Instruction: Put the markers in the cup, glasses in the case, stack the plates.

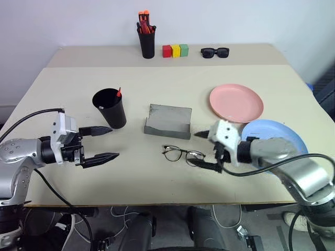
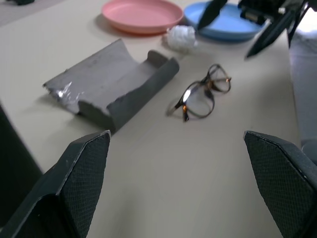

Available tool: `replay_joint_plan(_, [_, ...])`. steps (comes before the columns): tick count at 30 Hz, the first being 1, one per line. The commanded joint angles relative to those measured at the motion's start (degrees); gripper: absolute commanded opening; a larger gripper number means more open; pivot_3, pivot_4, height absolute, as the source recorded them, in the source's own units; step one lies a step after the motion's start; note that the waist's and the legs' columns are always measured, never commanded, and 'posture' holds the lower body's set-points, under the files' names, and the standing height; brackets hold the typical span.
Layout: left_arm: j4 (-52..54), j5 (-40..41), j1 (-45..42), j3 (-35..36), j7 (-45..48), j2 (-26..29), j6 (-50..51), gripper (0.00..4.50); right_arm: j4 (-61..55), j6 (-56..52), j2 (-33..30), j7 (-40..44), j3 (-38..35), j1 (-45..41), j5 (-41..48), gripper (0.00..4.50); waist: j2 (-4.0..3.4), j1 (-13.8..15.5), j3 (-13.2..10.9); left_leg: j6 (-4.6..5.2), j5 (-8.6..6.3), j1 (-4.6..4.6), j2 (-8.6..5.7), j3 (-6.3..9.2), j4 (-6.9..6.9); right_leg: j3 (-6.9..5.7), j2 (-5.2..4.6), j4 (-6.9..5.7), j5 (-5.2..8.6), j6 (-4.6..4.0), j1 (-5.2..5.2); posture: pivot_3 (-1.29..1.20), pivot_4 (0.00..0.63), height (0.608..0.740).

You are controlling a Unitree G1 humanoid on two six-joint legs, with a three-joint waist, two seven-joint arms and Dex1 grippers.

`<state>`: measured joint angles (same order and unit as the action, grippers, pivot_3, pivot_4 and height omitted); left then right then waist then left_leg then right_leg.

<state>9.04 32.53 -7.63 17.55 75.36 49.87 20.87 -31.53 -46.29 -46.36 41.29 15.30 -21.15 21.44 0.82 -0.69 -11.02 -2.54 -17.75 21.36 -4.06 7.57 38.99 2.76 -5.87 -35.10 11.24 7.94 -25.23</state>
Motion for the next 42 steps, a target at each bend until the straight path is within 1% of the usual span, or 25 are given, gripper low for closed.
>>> replay_joint_plan(1, [-0.26, -0.15, -0.56, 1.25, 0.22, 1.52, -2.04, 4.44, -0.20, -4.47, 1.35, -2.76, 2.80, -3.86, -3.50, 4.50, 0.00, -0.10, 0.00, 0.00, 0.00, -0.01, 0.01, 0.00, -0.01, 0.00, 0.00, 0.00, 0.00, 0.00, 0.00, 0.00, 0.150, 0.740])
replay_joint_plan(6, [1.72, 0.93, -1.86, -0.05, -2.07, 1.08, -0.55, 4.44, -0.43, -11.17, 3.94, -3.84, 4.35, -7.01, -3.36, 4.50, 0.00, -0.05, 0.00, 0.00, 0.00, 0.01, 0.02, 0.01, -0.05, 0.00, 0.01, -0.01, 0.00, 0.00, -0.05, 0.00, 0.150, 0.740])
replay_joint_plan(9, [1.85, 0.85, -2.05, -0.42, -2.58, 1.00, -0.71, 4.44, -0.78, -14.02, 5.27, -3.91, 4.03, -7.91, -2.36, 4.50, 0.00, 0.00, 0.00, 0.01, 0.00, 0.01, 0.00, 0.02, -0.04, -0.01, 0.00, 0.00, 0.00, 0.01, -0.03, 0.00, 0.150, 0.740])
replay_joint_plan(11, [1.52, 0.82, -2.00, -0.42, -2.54, 1.06, -1.10, 4.50, -0.54, -15.17, 6.50, -4.27, 3.52, -8.42, -2.03, 3.95, 0.00, -0.10, 0.00, 0.01, -0.01, 0.01, 0.01, 0.02, -0.05, 0.00, 0.01, 0.00, 0.00, 0.01, -0.04, 0.00, 0.150, 0.740])
replay_joint_plan(13, [1.41, 0.90, -1.88, -0.32, -2.51, 1.07, -1.34, 4.50, -0.29, -15.91, 7.30, -4.57, 3.73, -8.66, -2.14, 3.23, 0.00, -0.14, 0.00, 0.01, -0.01, 0.01, 0.01, 0.02, -0.05, -0.01, 0.02, -0.01, 0.00, 0.00, -0.05, 0.00, 0.150, 0.740])
replay_joint_plan(15, [1.36, 0.89, -1.51, -0.15, -2.20, 1.13, -1.72, 4.50, -0.35, -16.29, 7.44, -4.68, 4.67, -8.37, -2.65, 2.15, 0.00, -0.16, 0.00, 0.01, -0.01, 0.01, 0.01, 0.02, -0.06, -0.01, 0.02, -0.01, 0.00, 0.00, -0.06, 0.00, 0.150, 0.740])
replay_joint_plan(16, [1.33, 0.98, -1.28, -0.06, -2.04, 1.17, -1.71, 4.50, -0.52, -16.34, 7.39, -4.62, 5.10, -8.13, -2.81, 1.77, 0.00, -0.16, 0.00, 0.01, -0.01, 0.01, 0.01, 0.02, -0.06, -0.01, 0.01, -0.01, 0.00, 0.00, -0.06, 0.00, 0.150, 0.740])
replay_joint_plan(22, [-2.11, 0.18, 0.12, 0.10, 0.02, 0.82, -5.17, 4.50, -0.52, -17.11, 8.79, -5.07, 5.41, -8.38, -2.54, 1.77, 0.00, -0.16, 0.00, 0.01, -0.01, 0.00, 0.01, 0.01, -0.06, -0.01, 0.02, 0.00, 0.00, 0.00, -0.05, 0.00, 0.150, 0.740])
replay_joint_plan(27, [-5.94, -0.43, 0.59, -0.31, 1.81, 0.50, -9.05, 4.50, -0.03, -16.72, 8.98, -5.23, 7.24, -8.05, -3.45, 1.77, 0.00, -0.17, 0.00, 0.01, -0.01, 0.01, 0.01, 0.01, -0.07, -0.01, 0.02, -0.01, 0.00, 0.00, -0.08, 0.00, 0.150, 0.740])
replay_joint_plan(30, [-7.12, -0.62, 1.08, -0.39, 2.50, 0.34, -10.67, 4.50, 0.28, -16.35, 8.78, -5.42, 7.64, -7.99, -4.12, 0.92, 0.00, -0.13, 0.00, 0.01, -0.01, 0.01, 0.01, 0.01, -0.07, -0.01, 0.01, 0.00, 0.00, 0.00, -0.07, 0.00, 0.150, 0.740])
replay_joint_plan(32, [-7.59, -0.79, 1.36, -0.46, 2.83, 0.18, -11.50, 4.50, 0.39, -16.24, 8.47, -5.11, 7.77, -7.96, -4.21, 0.03, 0.00, -0.14, 0.00, 0.01, -0.01, 0.00, 0.01, 0.01, -0.07, -0.01, 0.01, 0.00, 0.00, 0.01, -0.06, 0.00, 0.150, 0.740])
replay_joint_plan(42, [-9.95, -1.67, -0.33, -1.82, 3.30, -0.31, -12.76, 4.50, -0.59, -14.40, 6.25, -3.24, 7.80, -7.96, -4.82, 0.03, 0.00, -0.07, 0.00, 0.01, -0.01, 0.00, 0.01, 0.01, -0.06, -0.01, 0.01, 0.00, 0.00, 0.00, -0.05, 0.00, 0.150, 0.740])
